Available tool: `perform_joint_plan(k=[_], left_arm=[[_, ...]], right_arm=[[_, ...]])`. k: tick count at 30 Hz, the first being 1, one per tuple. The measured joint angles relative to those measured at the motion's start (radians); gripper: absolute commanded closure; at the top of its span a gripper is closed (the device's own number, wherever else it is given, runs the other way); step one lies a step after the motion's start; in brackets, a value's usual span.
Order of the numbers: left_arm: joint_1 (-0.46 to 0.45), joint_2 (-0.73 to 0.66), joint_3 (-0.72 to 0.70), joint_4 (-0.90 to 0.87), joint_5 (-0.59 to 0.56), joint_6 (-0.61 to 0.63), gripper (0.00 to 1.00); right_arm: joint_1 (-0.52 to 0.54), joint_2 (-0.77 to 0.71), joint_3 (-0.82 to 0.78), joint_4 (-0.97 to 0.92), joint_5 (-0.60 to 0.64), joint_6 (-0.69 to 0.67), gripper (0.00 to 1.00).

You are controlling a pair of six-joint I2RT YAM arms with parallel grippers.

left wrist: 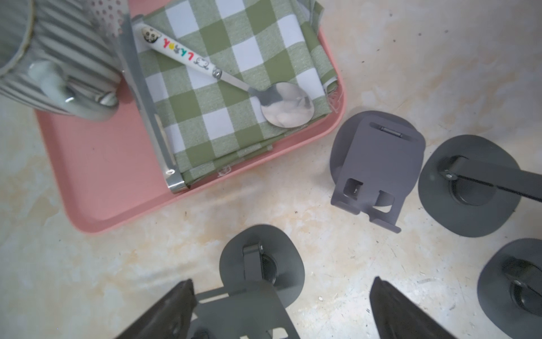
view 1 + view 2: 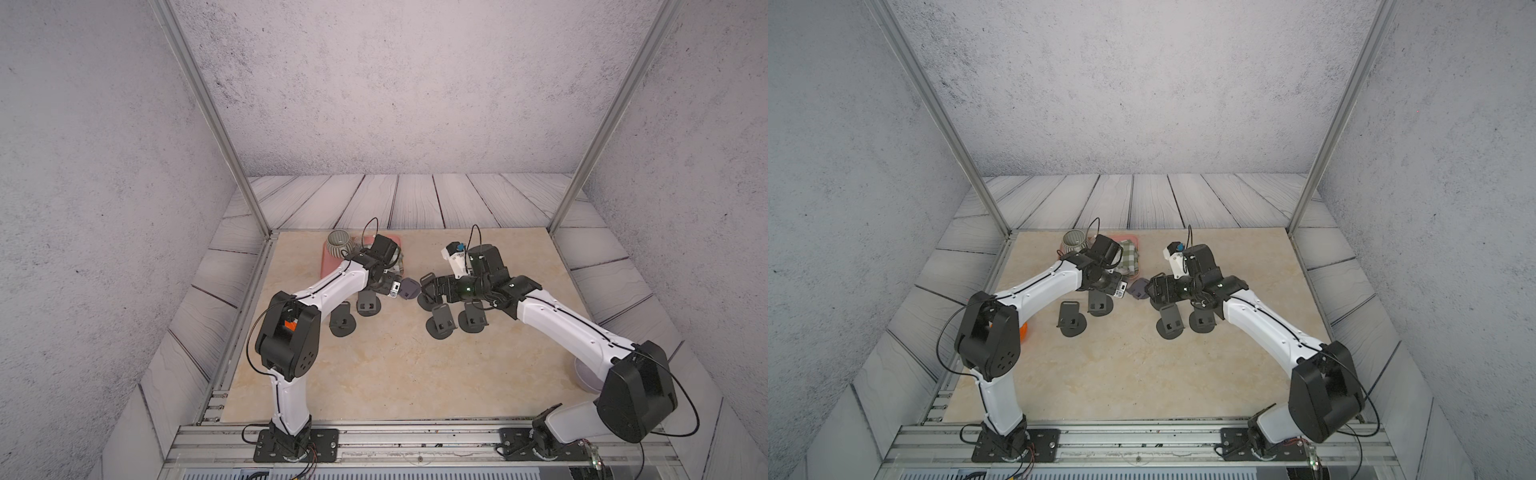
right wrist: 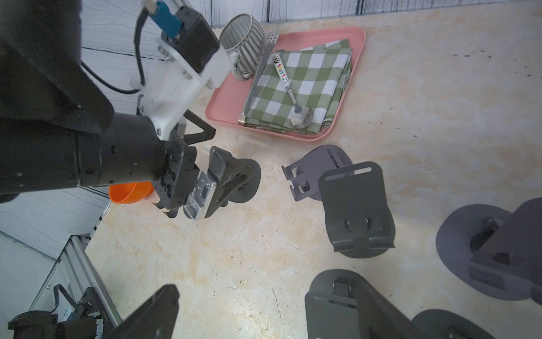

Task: Open the phone stand
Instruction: Place the phone stand at the center of the board, then pick up the phone stand at the center of the board.

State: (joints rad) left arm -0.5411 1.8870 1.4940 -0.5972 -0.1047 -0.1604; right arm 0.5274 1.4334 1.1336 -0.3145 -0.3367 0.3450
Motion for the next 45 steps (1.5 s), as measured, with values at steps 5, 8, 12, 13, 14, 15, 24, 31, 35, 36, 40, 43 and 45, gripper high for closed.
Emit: perform_joint_plan(k=[5,8,12,13,14,15,24,31,35,36,40,43,45], left_arm=[[-0.002,-0.003,-0.018,0.063,0.103,0.060,0.02],[-0.007,-0.002,-0.018,0.095,0.164,0.089,0.01],[-0.021,0.026,0.003,0.102,0.212,0.117,0.00],[-0.024,0.040,0.016,0.101,0.218,0.122,0.01],[-0.026,0.059,0.029,0.098,0.227,0.128,0.01],[-0.029,0.077,0.042,0.095,0.233,0.132,0.01],[-0.031,0.192,0.100,0.056,0.277,0.137,0.01],[-0.031,0.224,0.129,0.045,0.269,0.137,0.00],[-0.031,0.235,0.133,0.047,0.251,0.137,0.01],[-0.031,0.241,0.136,0.047,0.246,0.137,0.01],[-0.031,0.261,0.148,0.048,0.228,0.138,0.02],[-0.031,0.268,0.150,0.048,0.224,0.138,0.03],[-0.031,0.274,0.154,0.048,0.222,0.138,0.04]], right_arm=[[0.000,-0.048,-0.020,-0.013,0.023,-0.003,0.03],[0.000,-0.073,-0.031,-0.019,0.034,-0.005,0.03],[0.000,-0.097,-0.044,-0.031,0.052,-0.008,0.03],[0.000,-0.101,-0.047,-0.033,0.055,-0.009,0.03],[0.000,-0.104,-0.049,-0.035,0.058,-0.010,0.03],[0.000,-0.107,-0.051,-0.037,0.061,-0.010,0.03],[0.000,-0.115,-0.058,-0.042,0.079,-0.013,0.03],[-0.001,-0.115,-0.060,-0.050,0.082,-0.017,0.03],[-0.002,-0.115,-0.062,-0.053,0.083,-0.018,0.03],[-0.003,-0.115,-0.063,-0.053,0.084,-0.018,0.03],[-0.004,-0.115,-0.063,-0.057,0.085,-0.023,0.02],[-0.006,-0.115,-0.063,-0.057,0.086,-0.025,0.03],[-0.007,-0.115,-0.063,-0.057,0.086,-0.025,0.03]])
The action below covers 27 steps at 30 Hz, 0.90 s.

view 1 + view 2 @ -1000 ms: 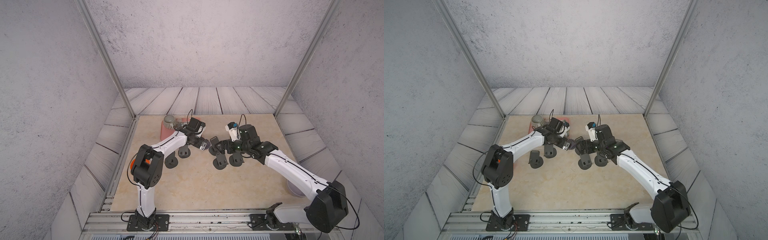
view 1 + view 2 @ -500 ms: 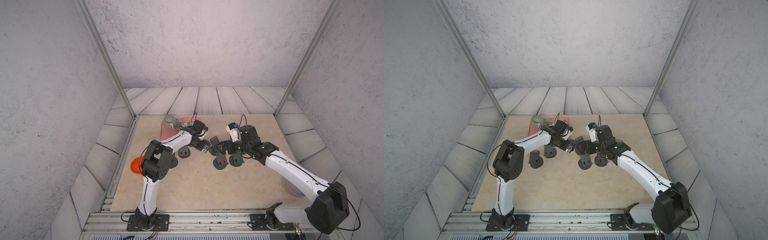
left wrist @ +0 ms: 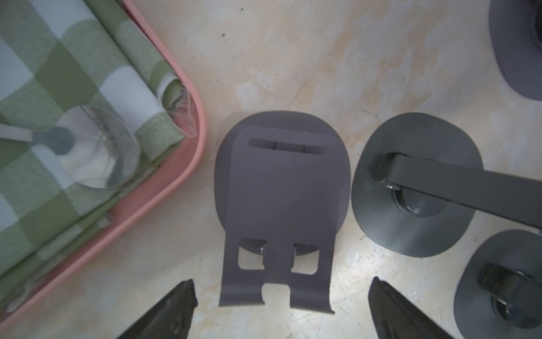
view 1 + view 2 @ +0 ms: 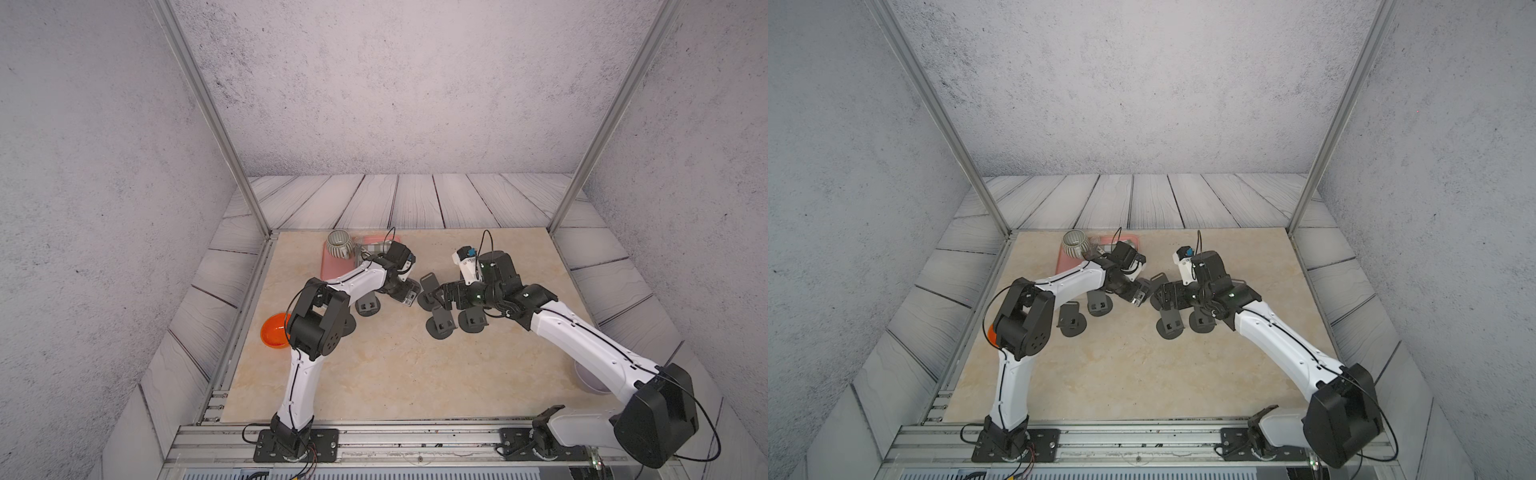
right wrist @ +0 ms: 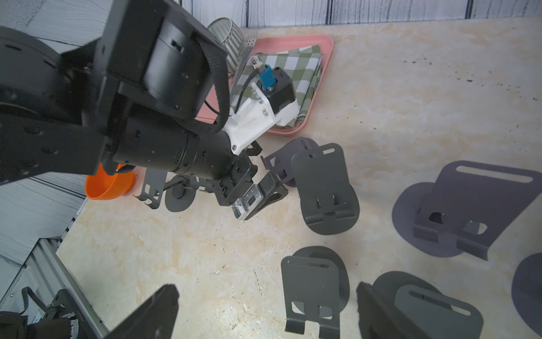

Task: Open the phone stand
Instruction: Pick up the phone stand at the center of the board.

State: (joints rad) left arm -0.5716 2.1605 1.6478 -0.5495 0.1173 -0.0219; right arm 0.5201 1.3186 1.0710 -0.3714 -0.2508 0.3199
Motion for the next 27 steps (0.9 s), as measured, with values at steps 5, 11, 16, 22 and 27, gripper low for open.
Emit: perform_joint_plan(k=[5,11,16,22,27], left_arm=[[0.000,0.020,0.016,0.002,-0.001,0.000,0.09],[0.000,0.034,0.016,0.001,0.000,0.000,0.18],[0.000,0.034,0.016,0.006,0.001,0.000,0.30],[0.000,0.034,0.016,0.011,0.003,-0.001,0.39],[0.000,0.034,0.015,0.017,0.003,-0.001,0.40]], right_arm=[[-0.003,0.000,-0.001,0.000,0.000,-0.002,0.02],[-0.008,0.000,-0.003,0.000,0.001,-0.006,0.02],[-0.009,0.000,-0.008,-0.003,0.001,-0.007,0.03],[-0.010,0.000,-0.012,-0.006,0.001,-0.007,0.02],[-0.014,0.000,-0.013,-0.008,0.001,-0.007,0.03]])
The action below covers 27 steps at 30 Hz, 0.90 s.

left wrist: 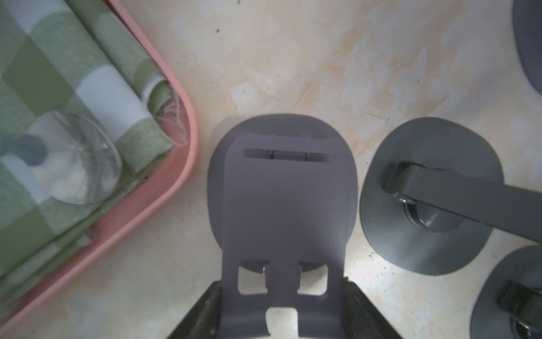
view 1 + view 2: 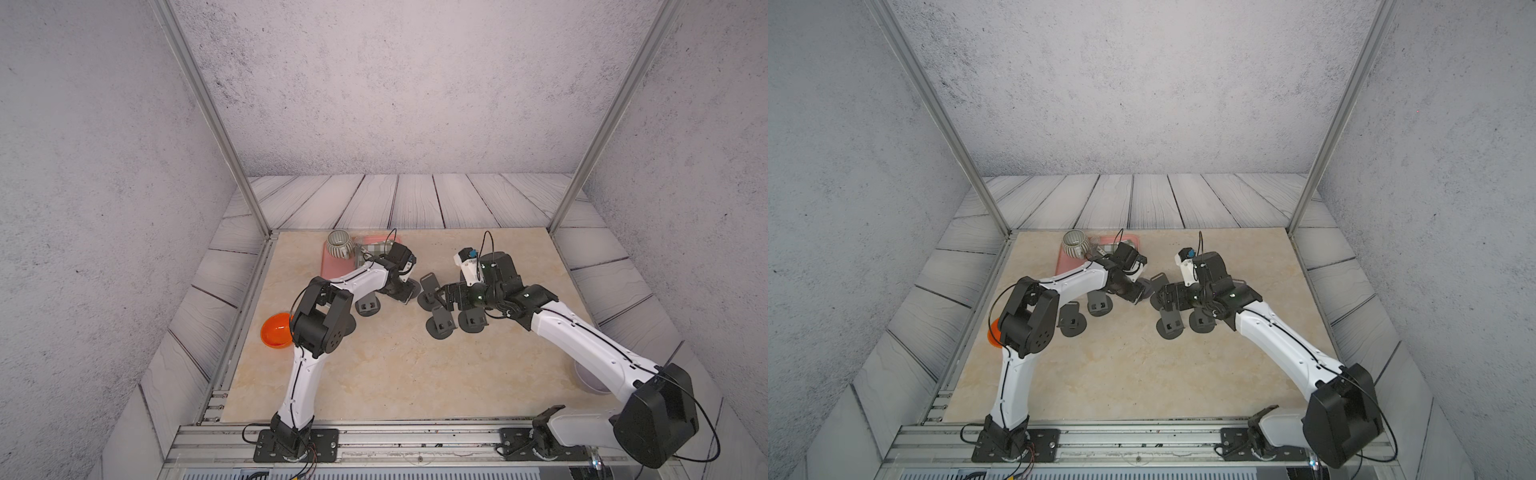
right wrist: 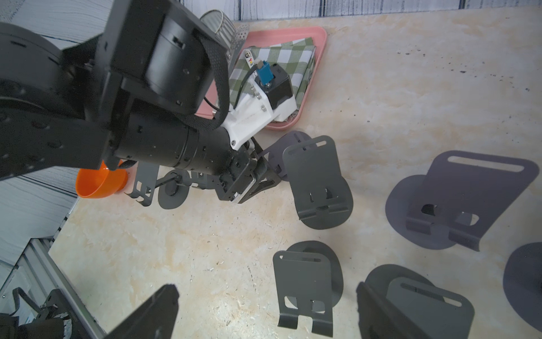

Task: Open the phone stand
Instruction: Pick up the phone stand at the center of the board.

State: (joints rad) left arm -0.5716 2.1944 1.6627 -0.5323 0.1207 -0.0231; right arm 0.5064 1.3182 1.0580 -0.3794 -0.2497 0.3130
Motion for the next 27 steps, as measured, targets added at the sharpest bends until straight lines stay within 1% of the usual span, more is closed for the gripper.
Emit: perform_joint_plan(k=[4,8,18,27], left_arm=[[0.000,-0.010,-0.016,0.011,-0.001,-0.003,0.40],[0.000,-0.048,-0.050,0.012,-0.002,-0.010,0.40],[0.000,-0.225,-0.112,0.025,-0.019,-0.041,0.40],[0.000,-0.377,-0.232,0.070,-0.018,-0.088,0.40]], right_arm=[[0.000,0.000,0.000,0.000,0.000,0.000,0.02],[0.000,0.000,0.000,0.000,0.000,0.000,0.02],[0.000,0.000,0.000,0.004,-0.007,0.008,0.03],[-0.001,0.020,0.000,0.044,-0.053,0.042,0.03]])
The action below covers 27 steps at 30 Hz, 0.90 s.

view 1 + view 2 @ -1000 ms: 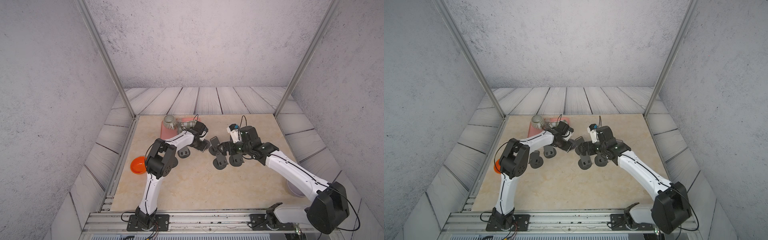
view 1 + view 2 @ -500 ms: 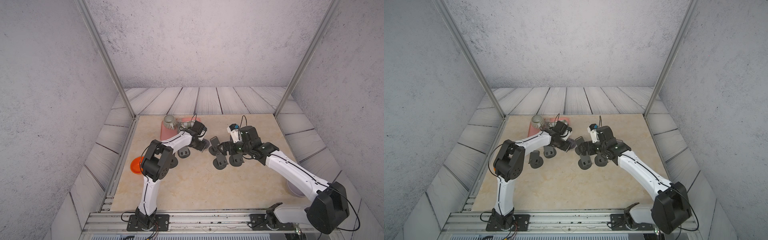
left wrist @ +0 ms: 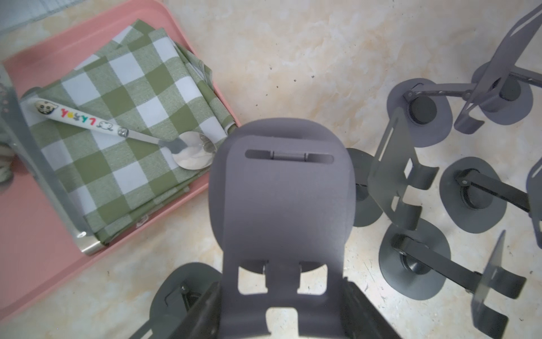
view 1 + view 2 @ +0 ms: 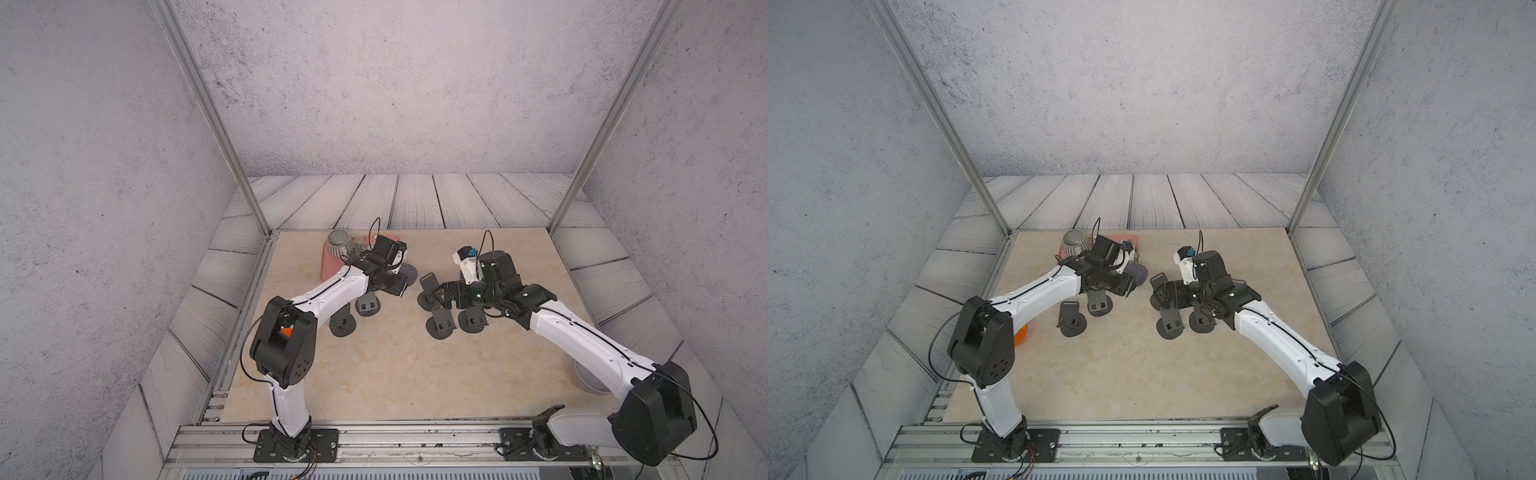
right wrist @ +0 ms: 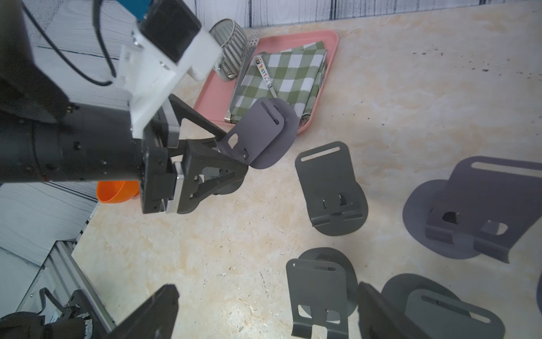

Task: Open the phone stand
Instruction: Pick up the phone stand at the center of the board, then open the phone stand.

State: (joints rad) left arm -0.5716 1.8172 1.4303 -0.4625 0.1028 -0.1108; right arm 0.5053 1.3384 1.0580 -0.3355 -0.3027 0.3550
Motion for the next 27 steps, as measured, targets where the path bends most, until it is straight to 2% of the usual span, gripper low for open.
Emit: perform_joint_plan(k=[11,20,27], left_arm=[[0.000,-0.196,-0.180,0.116,0.076,-0.060,0.40],[0.000,-0.328,-0.349,0.270,0.174,-0.117,0.40],[0.000,-0.384,-0.426,0.362,0.236,-0.146,0.40]], right_arm=[[-0.001,0.078,0.005,0.064,-0.056,0.056,0.05],[-0.001,0.119,0.019,0.113,-0.084,0.095,0.17],[-0.001,0.134,0.039,0.132,-0.093,0.109,0.21]])
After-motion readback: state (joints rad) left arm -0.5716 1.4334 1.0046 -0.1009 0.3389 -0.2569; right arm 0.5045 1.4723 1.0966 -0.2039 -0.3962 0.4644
